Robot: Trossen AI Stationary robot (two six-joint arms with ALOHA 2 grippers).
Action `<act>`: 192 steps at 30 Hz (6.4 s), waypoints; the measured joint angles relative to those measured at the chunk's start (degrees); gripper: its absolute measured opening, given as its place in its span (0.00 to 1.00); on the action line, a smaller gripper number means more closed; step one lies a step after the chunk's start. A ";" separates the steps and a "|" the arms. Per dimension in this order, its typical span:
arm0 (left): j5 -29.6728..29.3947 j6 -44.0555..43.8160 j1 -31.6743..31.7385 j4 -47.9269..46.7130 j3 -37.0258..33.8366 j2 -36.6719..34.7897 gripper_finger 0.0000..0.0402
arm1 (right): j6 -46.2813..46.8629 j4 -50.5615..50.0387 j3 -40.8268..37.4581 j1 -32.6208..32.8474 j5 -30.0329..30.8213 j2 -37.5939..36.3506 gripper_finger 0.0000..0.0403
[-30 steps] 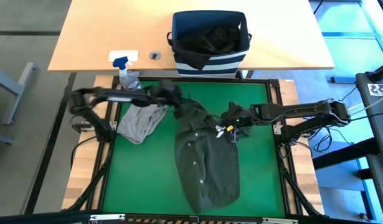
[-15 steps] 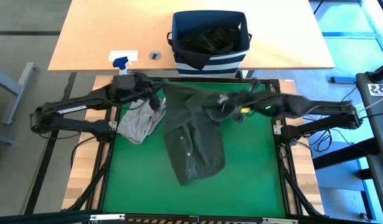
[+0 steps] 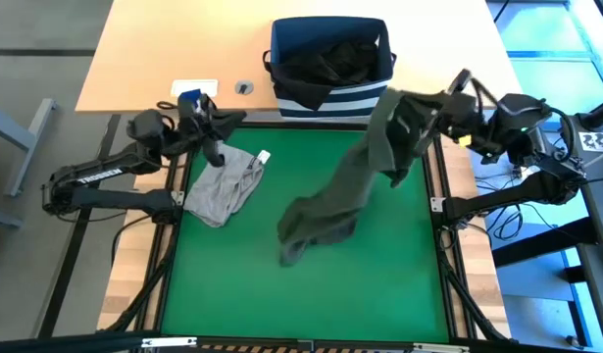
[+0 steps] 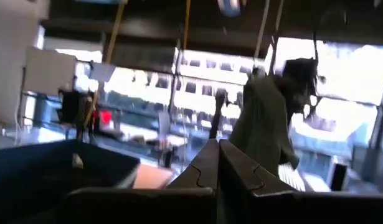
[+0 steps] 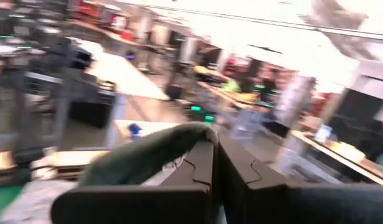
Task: Fold Laundry from Bin
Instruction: Fold the green shirt
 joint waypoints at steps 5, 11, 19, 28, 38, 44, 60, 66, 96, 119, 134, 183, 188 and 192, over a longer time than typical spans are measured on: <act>0.65 0.33 -0.07 -6.60 -0.01 3.83 0.04 | 4.69 -4.02 0.01 0.01 -15.22 -0.05 0.02; 0.14 0.68 -0.06 -6.67 -0.02 13.03 0.22 | 9.89 -5.21 0.08 0.03 -27.95 1.75 0.02; 6.49 1.05 -4.06 -1.33 -0.04 26.54 0.45 | 18.70 -5.03 0.10 0.07 -31.71 3.14 0.02; 9.52 0.86 -7.17 14.14 -0.04 38.95 0.52 | 23.07 -4.63 0.10 0.07 -31.78 5.46 0.02; 16.50 1.29 -6.80 21.38 -0.04 43.60 0.52 | 24.64 -4.47 0.06 0.07 -31.81 6.82 0.02; 20.14 5.14 -6.51 26.08 1.00 46.36 0.52 | 24.51 -4.43 0.06 0.07 -31.83 6.81 0.02; 30.71 4.66 -4.80 17.19 9.29 52.03 0.24 | 24.46 -5.12 0.06 0.07 -32.01 6.75 0.02; 31.03 4.28 -2.77 4.02 9.29 46.89 0.03 | 24.42 -7.54 0.06 0.07 -29.67 6.72 0.02; -8.15 15.14 -3.04 -16.56 9.33 -3.33 0.02 | 7.34 -15.13 12.87 -6.41 1.99 11.51 0.02; 8.48 1.80 -10.51 -16.05 9.31 -3.05 0.02 | 18.81 -31.65 19.16 3.05 -19.55 11.68 0.02; -4.06 13.73 -18.04 3.46 9.29 -3.42 0.02 | 19.03 -31.36 37.61 9.20 -19.03 15.47 0.02; 4.80 4.70 0.57 -43.93 -2.01 7.59 0.35 | 36.17 -17.52 -17.46 -18.79 -32.06 15.83 0.45; 9.77 -1.83 -9.37 -44.97 -5.51 8.88 0.34 | 39.93 -10.25 -24.53 -0.64 -24.13 15.07 0.45; 6.30 -9.50 -18.33 -44.67 -8.27 10.77 0.31 | 45.00 0.23 -32.53 10.00 -20.94 16.86 0.44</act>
